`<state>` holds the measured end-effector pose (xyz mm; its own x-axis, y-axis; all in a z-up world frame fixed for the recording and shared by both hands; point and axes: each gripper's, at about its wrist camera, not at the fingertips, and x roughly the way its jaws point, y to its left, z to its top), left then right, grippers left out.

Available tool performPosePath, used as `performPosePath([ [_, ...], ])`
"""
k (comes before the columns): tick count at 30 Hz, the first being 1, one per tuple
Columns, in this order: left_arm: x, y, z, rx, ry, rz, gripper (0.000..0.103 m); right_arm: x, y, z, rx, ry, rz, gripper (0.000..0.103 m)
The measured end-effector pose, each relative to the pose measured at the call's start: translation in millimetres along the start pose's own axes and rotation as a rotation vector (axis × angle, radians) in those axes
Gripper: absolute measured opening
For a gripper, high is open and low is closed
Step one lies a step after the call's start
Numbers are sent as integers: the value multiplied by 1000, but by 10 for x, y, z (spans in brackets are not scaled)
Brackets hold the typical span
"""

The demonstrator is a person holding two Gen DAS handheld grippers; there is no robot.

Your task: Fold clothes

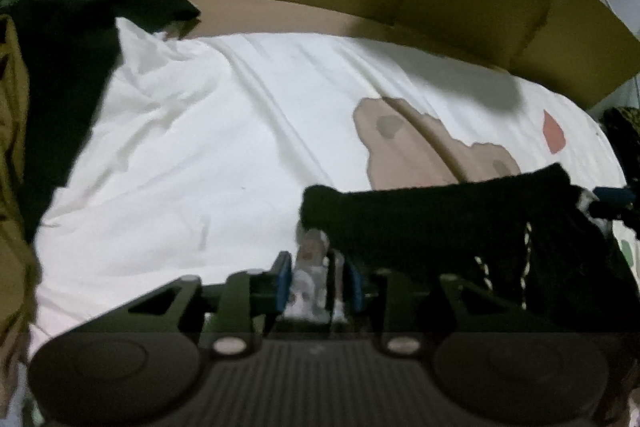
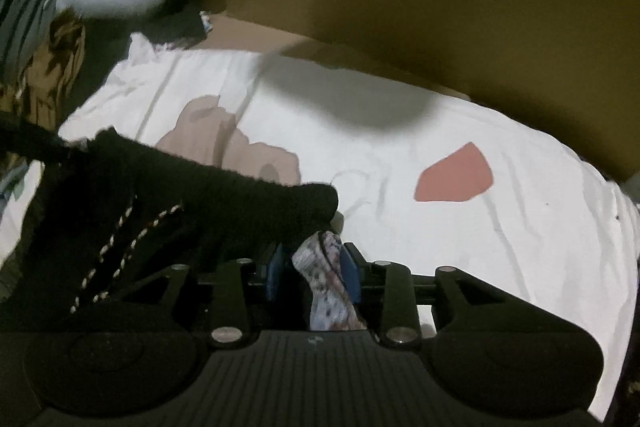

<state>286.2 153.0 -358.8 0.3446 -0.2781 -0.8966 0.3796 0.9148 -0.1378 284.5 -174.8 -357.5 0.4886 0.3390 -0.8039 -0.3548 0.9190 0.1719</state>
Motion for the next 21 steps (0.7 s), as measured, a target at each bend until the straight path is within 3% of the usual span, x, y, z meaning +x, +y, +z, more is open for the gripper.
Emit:
performPosePath([
  [6,-139,161,62,-43,-22,13,31,-60,-186,82,37,-33,-28,39],
  [13,-43,274,93,-84,-12,39,31,225,-224,96,5,9,-57,38],
  [21,190,152,7,-27,26,60,30,453,-111,-32,-27,61,-54,38],
])
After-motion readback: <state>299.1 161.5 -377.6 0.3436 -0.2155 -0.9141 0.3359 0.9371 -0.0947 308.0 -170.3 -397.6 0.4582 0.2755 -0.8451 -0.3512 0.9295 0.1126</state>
